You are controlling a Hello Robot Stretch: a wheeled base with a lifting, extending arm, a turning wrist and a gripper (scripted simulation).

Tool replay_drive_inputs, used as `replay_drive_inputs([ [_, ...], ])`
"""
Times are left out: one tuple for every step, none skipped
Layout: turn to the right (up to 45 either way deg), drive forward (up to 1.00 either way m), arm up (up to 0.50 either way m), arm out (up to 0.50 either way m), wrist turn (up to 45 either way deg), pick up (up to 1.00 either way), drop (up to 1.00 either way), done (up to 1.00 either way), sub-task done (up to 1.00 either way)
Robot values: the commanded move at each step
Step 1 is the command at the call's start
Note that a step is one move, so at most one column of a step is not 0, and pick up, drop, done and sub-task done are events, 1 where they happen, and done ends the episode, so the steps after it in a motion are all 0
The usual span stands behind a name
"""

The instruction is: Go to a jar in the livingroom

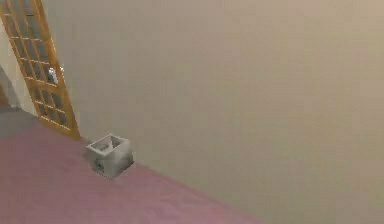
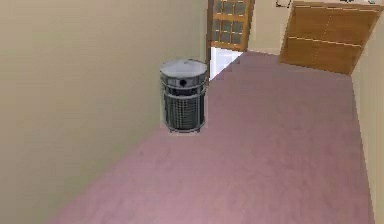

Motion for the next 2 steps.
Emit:
replay_drive_inputs([
  [-45.0, 0.0, 0.0, 0.0, 0.0, 0.0, 0.0, 0.0, 0.0],
  [-6.0, 0.0, 0.0, 0.0, 0.0, 0.0, 0.0, 0.0, 0.0],
])
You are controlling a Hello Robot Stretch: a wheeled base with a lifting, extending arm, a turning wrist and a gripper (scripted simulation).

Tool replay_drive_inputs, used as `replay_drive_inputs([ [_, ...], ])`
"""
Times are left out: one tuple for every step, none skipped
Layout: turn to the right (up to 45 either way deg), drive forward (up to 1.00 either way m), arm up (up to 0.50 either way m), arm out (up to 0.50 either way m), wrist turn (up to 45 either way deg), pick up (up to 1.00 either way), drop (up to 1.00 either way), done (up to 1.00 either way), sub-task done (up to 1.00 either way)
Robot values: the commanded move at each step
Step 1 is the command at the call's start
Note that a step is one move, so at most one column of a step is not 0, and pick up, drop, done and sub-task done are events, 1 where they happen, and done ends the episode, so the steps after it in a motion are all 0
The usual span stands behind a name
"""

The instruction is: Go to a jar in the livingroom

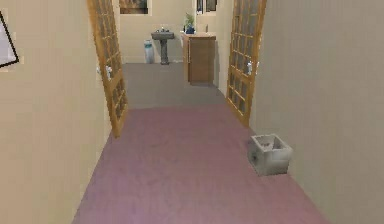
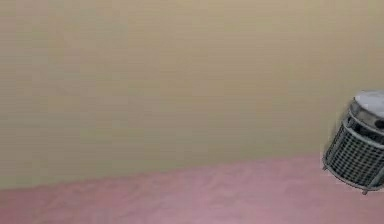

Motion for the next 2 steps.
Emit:
replay_drive_inputs([
  [0.0, 1.0, 0.0, 0.0, 0.0, 0.0, 0.0, 0.0, 0.0],
  [0.0, 1.0, 0.0, 0.0, 0.0, 0.0, 0.0, 0.0, 0.0],
])
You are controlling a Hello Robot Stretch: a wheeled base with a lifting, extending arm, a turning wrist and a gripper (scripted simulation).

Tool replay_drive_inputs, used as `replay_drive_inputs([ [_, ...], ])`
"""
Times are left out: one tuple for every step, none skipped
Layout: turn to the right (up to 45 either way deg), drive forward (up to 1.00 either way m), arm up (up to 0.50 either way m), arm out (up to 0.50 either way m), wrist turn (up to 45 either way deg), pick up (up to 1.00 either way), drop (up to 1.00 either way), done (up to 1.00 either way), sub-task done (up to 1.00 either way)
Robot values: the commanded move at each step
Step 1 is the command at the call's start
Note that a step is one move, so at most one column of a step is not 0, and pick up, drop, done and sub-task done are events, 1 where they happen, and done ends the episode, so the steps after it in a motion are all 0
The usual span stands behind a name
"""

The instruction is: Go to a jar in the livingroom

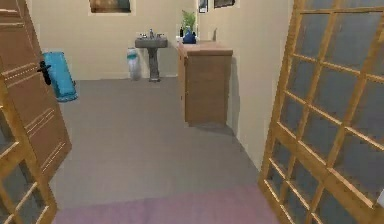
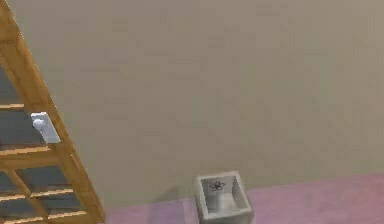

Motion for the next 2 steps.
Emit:
replay_drive_inputs([
  [-6.0, 0.0, 0.0, 0.0, 0.0, 0.0, 0.0, 0.0, 0.0],
  [0.0, 0.1, 0.0, 0.0, 0.0, 0.0, 0.0, 0.0, 0.0],
])
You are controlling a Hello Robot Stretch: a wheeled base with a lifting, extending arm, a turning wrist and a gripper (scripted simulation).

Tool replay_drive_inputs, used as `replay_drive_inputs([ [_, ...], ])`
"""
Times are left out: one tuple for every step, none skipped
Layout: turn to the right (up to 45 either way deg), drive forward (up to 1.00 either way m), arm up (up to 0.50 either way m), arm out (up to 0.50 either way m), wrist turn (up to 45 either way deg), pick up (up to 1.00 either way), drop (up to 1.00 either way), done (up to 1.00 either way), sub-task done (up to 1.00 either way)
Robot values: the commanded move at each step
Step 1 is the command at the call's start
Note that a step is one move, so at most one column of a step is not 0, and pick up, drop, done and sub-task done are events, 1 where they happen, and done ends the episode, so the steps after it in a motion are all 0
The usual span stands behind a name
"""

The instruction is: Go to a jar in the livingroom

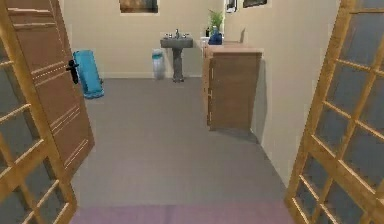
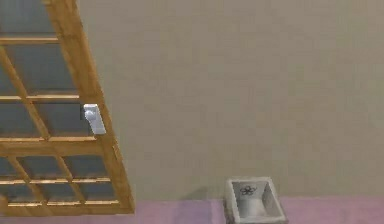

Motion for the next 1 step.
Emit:
replay_drive_inputs([
  [-18.0, 0.0, 0.0, 0.0, 0.0, 0.0, 0.0, 0.0, 0.0],
])
